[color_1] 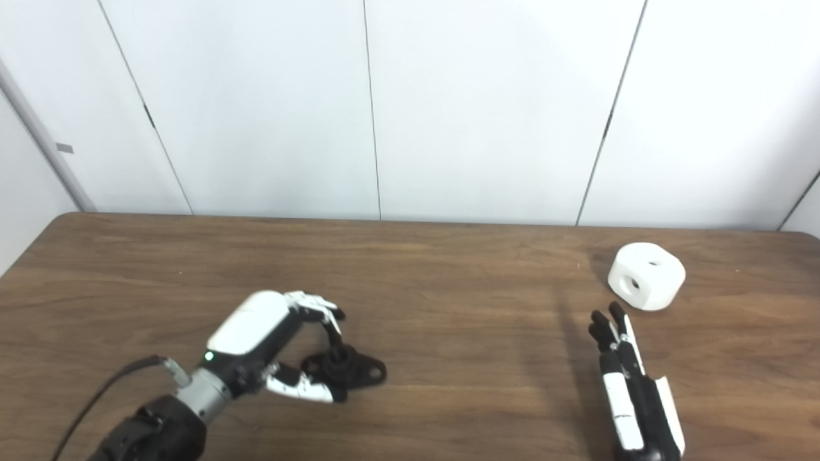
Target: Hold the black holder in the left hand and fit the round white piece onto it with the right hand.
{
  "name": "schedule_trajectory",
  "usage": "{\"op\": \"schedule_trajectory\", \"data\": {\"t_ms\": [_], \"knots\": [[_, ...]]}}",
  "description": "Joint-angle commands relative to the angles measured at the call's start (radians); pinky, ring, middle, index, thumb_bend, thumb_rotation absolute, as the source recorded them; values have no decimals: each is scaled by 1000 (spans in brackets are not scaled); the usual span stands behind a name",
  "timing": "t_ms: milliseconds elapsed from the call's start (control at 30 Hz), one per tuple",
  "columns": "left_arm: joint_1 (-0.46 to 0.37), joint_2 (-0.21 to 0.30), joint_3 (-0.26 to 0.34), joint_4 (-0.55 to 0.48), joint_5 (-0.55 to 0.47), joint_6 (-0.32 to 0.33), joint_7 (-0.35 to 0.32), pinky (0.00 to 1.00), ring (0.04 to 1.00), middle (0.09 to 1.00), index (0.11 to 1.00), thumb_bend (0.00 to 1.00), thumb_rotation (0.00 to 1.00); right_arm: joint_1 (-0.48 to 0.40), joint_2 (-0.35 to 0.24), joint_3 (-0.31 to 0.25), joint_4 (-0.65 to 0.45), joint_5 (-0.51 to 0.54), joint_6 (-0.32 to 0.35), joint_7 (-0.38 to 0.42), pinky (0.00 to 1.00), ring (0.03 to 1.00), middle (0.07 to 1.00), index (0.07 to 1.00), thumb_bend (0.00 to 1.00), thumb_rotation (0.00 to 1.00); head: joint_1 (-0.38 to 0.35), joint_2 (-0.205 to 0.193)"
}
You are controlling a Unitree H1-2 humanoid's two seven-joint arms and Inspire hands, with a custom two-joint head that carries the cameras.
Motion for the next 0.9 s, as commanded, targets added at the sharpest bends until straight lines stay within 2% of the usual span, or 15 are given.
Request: {"op": "schedule_trajectory", "data": {"t_ms": [0, 233, 367, 600, 867], "knots": [[-1, -9, -3, -21, 14, -36, 12, 897, 827, 753, 484, 522, 48, -11, 8, 6, -20, -6, -18, -8, 1000, 952, 952, 989, 475, 931, -2, 7], [53, -30, -26, 5, 57, -97, 16, 882, 815, 748, 483, 522, 48, -14, 12, 12, -35, -10, -9, -14, 1000, 953, 955, 989, 490, 935, -19, 30], [78, -33, -33, 17, 82, -128, 23, 869, 808, 743, 483, 522, 49, -12, 17, 13, -60, -20, 19, -24, 1000, 942, 949, 982, 485, 940, -26, 45], [100, -36, -36, 27, 109, -146, 17, 869, 812, 748, 483, 522, 49, -14, 20, 13, -82, -28, 46, -28, 1000, 946, 944, 981, 479, 947, -42, 69], [100, -33, -40, 39, 125, -141, 14, 871, 815, 752, 483, 522, 49, -17, 17, 13, -86, -26, 50, -29, 1000, 947, 946, 975, 486, 931, -47, 76]]}}
